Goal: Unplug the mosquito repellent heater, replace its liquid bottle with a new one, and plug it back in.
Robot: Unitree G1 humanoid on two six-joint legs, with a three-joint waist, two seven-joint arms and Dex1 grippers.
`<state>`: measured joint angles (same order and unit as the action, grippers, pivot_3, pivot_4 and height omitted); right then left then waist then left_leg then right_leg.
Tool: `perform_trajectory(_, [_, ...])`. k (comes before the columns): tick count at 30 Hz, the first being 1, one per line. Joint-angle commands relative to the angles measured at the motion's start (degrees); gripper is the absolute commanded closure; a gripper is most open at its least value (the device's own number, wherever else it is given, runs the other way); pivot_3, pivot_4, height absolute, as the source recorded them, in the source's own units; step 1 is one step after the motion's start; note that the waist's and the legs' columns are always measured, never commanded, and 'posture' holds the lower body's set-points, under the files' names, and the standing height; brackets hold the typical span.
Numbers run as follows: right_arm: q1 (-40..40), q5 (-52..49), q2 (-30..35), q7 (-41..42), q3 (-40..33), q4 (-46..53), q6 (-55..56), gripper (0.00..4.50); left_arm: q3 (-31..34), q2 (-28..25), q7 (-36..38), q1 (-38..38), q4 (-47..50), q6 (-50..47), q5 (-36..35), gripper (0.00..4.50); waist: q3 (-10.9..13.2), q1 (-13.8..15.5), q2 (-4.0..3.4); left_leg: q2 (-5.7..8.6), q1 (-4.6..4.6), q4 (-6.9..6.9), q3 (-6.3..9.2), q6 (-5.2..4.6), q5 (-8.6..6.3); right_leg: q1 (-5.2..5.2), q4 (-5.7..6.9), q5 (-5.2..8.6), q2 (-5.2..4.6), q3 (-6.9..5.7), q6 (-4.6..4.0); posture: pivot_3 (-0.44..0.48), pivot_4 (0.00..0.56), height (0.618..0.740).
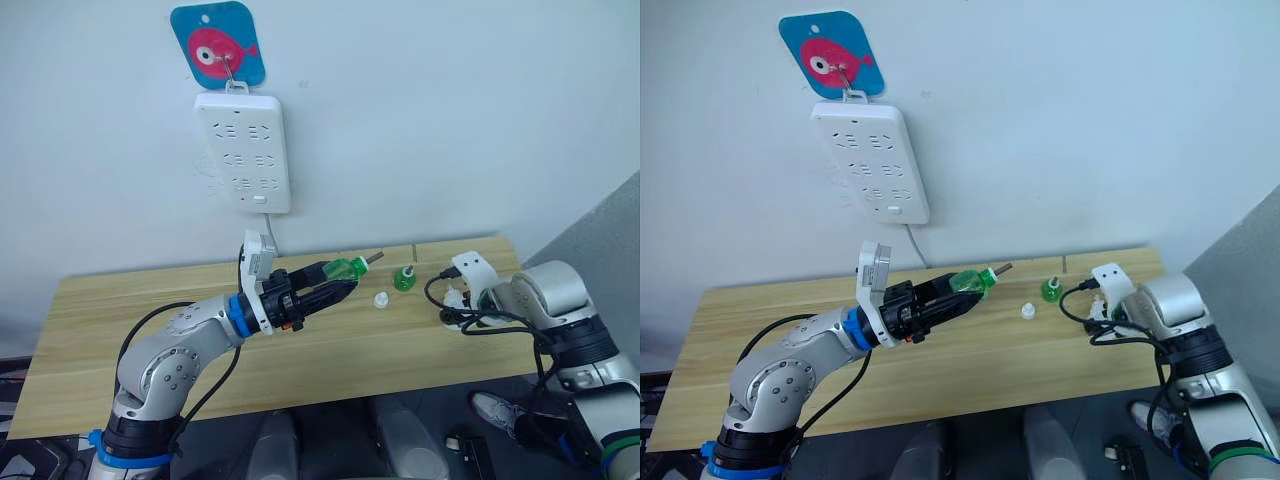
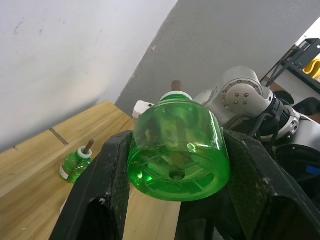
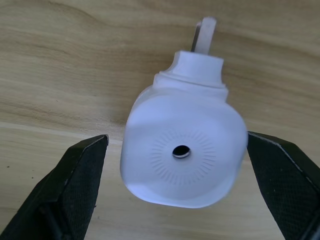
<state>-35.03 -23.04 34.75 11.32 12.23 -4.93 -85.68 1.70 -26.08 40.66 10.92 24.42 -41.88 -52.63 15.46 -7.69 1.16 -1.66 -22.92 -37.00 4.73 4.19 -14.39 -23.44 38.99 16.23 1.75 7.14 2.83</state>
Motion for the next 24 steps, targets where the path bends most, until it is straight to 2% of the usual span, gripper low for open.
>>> perform_trajectory(1, [-0.7,1.8,-0.6,0.6,-1.9,-0.1,0.0,0.0,0.3,0.2,0.0,-0.3,2.5,0.7,-0.4,2.19,0.0,0.0,0.02,0.0,0.0,0.01,0.0,0.0,0.0,0.0,-0.01,0.0,0.0,0.0,0.0,-0.118,0.289,0.736])
perform_trajectory(12, [-1.3,5.3,-3.3,1.5,-3.1,-3.5,1.2,0.0,0.2,0.5,-0.5,-0.6,2.6,0.9,-0.2,2.19,0.1,0.1,0.03,0.0,0.0,0.03,0.0,0.0,0.0,-0.01,-0.02,0.0,0.0,0.0,0.0,-0.108,0.285,0.736])
perform_trajectory(16, [-1.4,5.8,-3.6,1.8,-3.6,-4.0,1.2,0.83,0.0,0.5,-0.5,-0.8,2.6,1.0,0.0,2.19,0.1,0.1,0.02,0.0,-0.01,0.03,-0.01,0.0,0.0,-0.02,-0.03,0.0,0.0,0.01,0.01,-0.111,0.28,0.736])
perform_trajectory(17, [-1.4,5.8,-3.8,1.9,-3.9,-4.0,0.8,1.26,0.0,0.4,-0.4,-0.8,2.5,1.1,0.0,2.19,0.1,0.1,0.02,0.0,-0.01,0.03,-0.01,0.01,0.0,-0.02,-0.03,0.0,0.0,0.01,0.01,-0.112,0.279,0.736])
perform_trajectory(18, [-1.3,5.9,-3.8,2.1,-4.0,-3.8,0.7,1.51,0.0,0.4,-0.3,-0.8,2.4,1.1,0.1,2.19,0.1,0.1,0.02,0.0,-0.01,0.03,-0.01,0.01,0.0,-0.02,-0.03,0.0,0.0,0.01,0.01,-0.114,0.279,0.736])
perform_trajectory(24, [-1.6,5.9,-3.0,3.8,-5.8,-2.0,-0.3,1.51,-0.2,-0.2,1.0,-0.7,1.4,1.2,0.5,2.19,0.1,0.0,0.02,0.0,-0.02,0.04,-0.02,0.01,0.0,-0.04,-0.03,0.0,0.0,0.01,0.01,-0.132,0.265,0.736])
